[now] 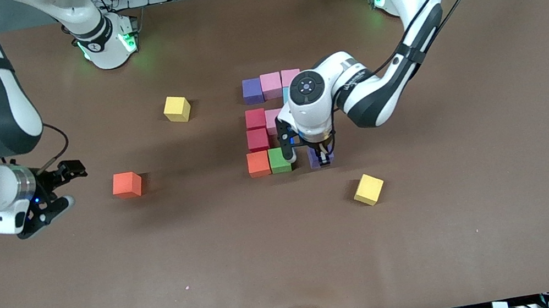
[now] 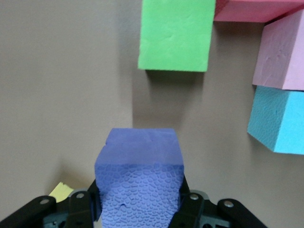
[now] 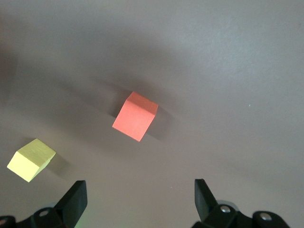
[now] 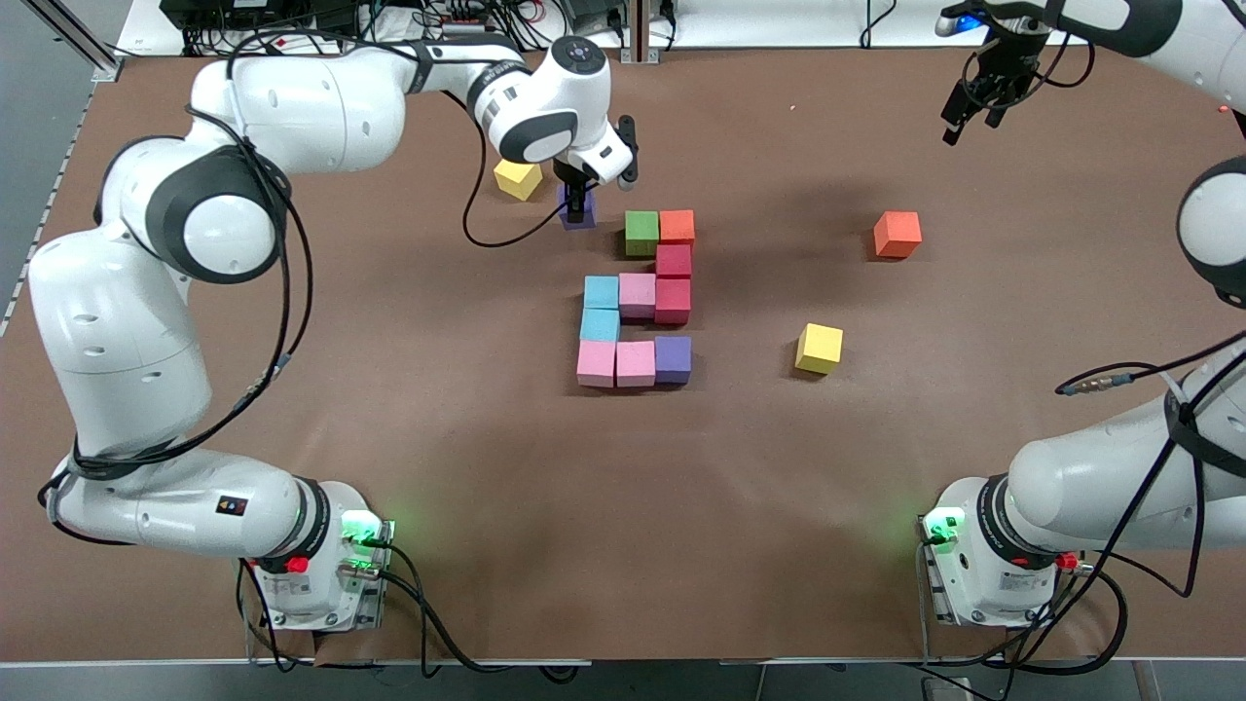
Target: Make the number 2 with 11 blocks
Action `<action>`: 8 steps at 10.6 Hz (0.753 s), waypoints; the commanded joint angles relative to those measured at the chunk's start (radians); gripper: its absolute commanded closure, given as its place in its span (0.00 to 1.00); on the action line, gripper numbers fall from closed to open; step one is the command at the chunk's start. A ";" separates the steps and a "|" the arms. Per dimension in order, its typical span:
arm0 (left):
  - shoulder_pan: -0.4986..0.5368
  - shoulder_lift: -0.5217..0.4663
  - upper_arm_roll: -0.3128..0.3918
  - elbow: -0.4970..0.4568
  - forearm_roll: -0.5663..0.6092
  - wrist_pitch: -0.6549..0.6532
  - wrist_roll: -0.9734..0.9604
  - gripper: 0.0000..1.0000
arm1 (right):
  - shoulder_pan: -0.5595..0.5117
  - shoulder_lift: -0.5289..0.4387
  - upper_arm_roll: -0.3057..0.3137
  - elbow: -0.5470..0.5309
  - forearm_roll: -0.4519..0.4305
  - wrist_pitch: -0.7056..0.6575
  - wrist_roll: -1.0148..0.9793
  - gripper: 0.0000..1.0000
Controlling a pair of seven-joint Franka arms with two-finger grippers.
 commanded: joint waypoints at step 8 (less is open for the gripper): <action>-0.146 0.103 0.113 0.121 0.014 -0.023 0.082 0.40 | 0.068 -0.227 0.005 -0.151 0.022 0.104 0.221 0.00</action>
